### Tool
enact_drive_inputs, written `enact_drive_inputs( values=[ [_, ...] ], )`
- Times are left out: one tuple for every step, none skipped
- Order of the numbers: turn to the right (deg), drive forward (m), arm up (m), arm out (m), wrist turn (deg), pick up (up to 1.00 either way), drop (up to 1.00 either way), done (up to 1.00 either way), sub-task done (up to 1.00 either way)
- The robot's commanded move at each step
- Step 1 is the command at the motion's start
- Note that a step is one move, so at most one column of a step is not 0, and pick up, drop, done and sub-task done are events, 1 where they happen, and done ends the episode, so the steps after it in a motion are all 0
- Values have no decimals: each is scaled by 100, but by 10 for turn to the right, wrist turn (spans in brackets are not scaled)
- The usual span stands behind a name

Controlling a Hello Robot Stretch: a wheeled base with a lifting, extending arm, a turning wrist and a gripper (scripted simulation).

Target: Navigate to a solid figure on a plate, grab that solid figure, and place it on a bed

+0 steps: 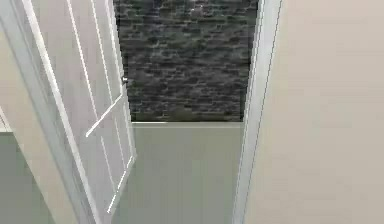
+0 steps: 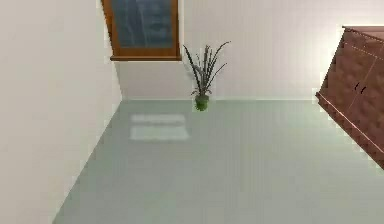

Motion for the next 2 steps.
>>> enact_drive_inputs(
  values=[
    [-450,0,0,0,0,0,0,0,0],
    [-300,0,0,0,0,0,0,0,0]
  ],
)
